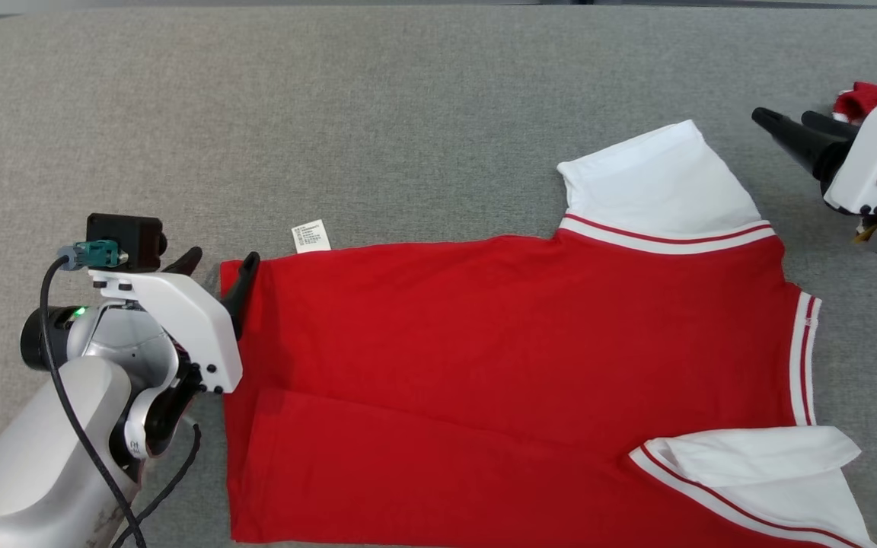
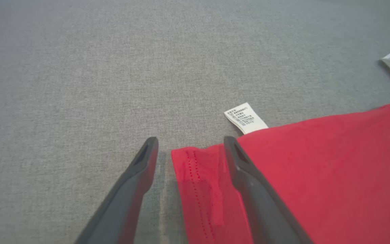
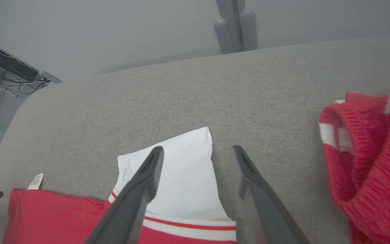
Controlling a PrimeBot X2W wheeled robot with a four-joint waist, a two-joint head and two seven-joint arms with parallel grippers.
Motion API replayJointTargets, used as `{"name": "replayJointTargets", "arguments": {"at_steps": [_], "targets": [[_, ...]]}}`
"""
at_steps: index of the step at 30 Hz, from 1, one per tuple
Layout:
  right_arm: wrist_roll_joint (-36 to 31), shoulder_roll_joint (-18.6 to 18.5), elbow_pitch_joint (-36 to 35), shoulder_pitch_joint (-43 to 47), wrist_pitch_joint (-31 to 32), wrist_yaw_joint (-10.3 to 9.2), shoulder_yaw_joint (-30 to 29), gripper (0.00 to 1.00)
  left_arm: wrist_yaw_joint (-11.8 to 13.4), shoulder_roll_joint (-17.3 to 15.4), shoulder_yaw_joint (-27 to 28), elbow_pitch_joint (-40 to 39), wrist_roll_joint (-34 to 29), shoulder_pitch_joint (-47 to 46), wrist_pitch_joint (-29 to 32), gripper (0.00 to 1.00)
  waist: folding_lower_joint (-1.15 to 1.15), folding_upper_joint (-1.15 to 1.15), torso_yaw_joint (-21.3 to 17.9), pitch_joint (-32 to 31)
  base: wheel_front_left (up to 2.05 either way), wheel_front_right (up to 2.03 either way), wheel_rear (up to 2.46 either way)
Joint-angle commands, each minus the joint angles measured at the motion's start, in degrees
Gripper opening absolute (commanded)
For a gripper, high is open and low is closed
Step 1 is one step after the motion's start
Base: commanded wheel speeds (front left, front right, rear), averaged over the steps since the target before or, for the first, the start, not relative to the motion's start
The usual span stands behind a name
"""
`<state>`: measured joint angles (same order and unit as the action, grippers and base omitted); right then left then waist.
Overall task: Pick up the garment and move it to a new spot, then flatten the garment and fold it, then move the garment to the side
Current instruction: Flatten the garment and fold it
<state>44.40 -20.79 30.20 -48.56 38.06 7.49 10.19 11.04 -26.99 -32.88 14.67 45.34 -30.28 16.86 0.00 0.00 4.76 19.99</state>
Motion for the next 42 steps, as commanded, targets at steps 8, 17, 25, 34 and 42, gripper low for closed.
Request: {"name": "replayJointTargets", "arguments": {"at_steps": [8,17,25,34,42], "targets": [[1.66,-1.35,6.98,-5.49,-2.52,0.02,5.74,1.0,-2.05,2.0,-1.02,2.22,-0.52,-3.61,-0.94,1.0,0.0,0.0,3.02,2.5,0.0,0.0,0.0],[4.53,-2.3,14.43,-8.53,-5.03,0.03,10.41,1.0,-4.05,3.77,-2.54,4.42,-0.29,-5.81,-0.71,1.0,0.0,0.0,4.69,4.19,0.0,0.0,0.0],[8.49,-1.81,17.46,-9.75,-5.16,0.02,13.71,1.0,-5.77,4.66,-4.25,6.51,0.46,-6.87,1.63,1.0,0.0,0.0,5.02,4.69,0.0,0.0,0.0],[10.69,-1.96,19.32,-11.47,-4.53,0.02,18.07,1.0,-6.92,5.57,-4.48,9.16,0.85,-8.23,1.0,1.0,0.0,0.0,5.26,5.87,0.0,0.0,0.0],[13.13,-2.31,19.87,-11.9,-5.03,0.02,21.14,0.0,-7.81,6.03,-4.74,10.98,1.09,-8.56,0.08,0.0,0.0,0.0,5.16,5.46,0.0,0.0,0.0]]}}
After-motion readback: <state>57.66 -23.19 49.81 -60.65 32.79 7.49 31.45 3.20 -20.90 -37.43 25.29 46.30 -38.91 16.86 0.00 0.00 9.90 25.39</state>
